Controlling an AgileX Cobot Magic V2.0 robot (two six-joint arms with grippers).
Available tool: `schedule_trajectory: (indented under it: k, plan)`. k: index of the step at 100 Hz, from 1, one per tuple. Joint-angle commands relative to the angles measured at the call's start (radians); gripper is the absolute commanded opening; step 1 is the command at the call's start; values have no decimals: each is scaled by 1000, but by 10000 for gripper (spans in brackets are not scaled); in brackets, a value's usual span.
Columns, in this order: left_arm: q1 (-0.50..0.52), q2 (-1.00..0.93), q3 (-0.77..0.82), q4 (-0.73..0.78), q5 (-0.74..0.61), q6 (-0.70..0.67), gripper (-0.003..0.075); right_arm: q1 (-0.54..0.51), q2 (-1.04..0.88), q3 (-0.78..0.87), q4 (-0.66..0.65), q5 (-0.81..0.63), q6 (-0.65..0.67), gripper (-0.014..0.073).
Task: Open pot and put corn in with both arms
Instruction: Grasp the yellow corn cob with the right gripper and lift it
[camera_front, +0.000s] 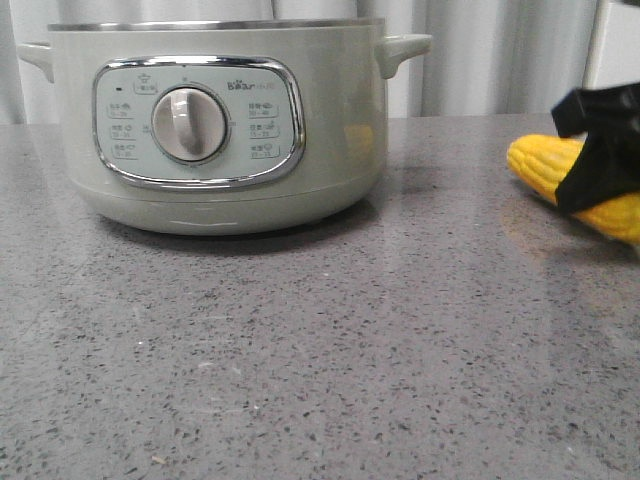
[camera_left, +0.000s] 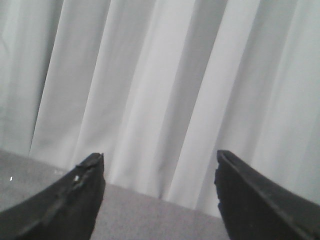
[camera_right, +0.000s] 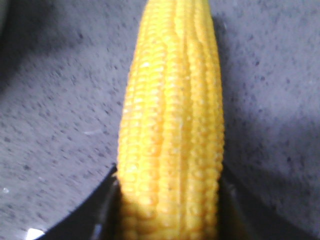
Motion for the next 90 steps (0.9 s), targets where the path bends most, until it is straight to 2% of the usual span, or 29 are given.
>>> schedule_trajectory:
  k: [1,18,30,52,69,81,90]
  plan:
    - [0,-66,-38,112,-1,-9,419,8,-80,-81,21,-64,-5,-71]
    - [0,-139,-89,167,220,-9,419,87,-143,-305,21,-59,-5,-67]
    - [0,-145,-125,167,348,-9,419,204,-110,-471,19,-57,-5,-67]
    - [0,-145,-134,164,416,-9,419,404,50,-597,19,-59,-5,-67]
    - [0,-146,-134,70,476,-9,419,459,180,-602,18,-73,-5,-60]
    - [0,-167,-135,-17,566,-9,419,459,227,-602,18,-67,-5,32]
    - [0,-186,-135,-28,654,-9,419,459,234,-602,18,-62,-5,196]
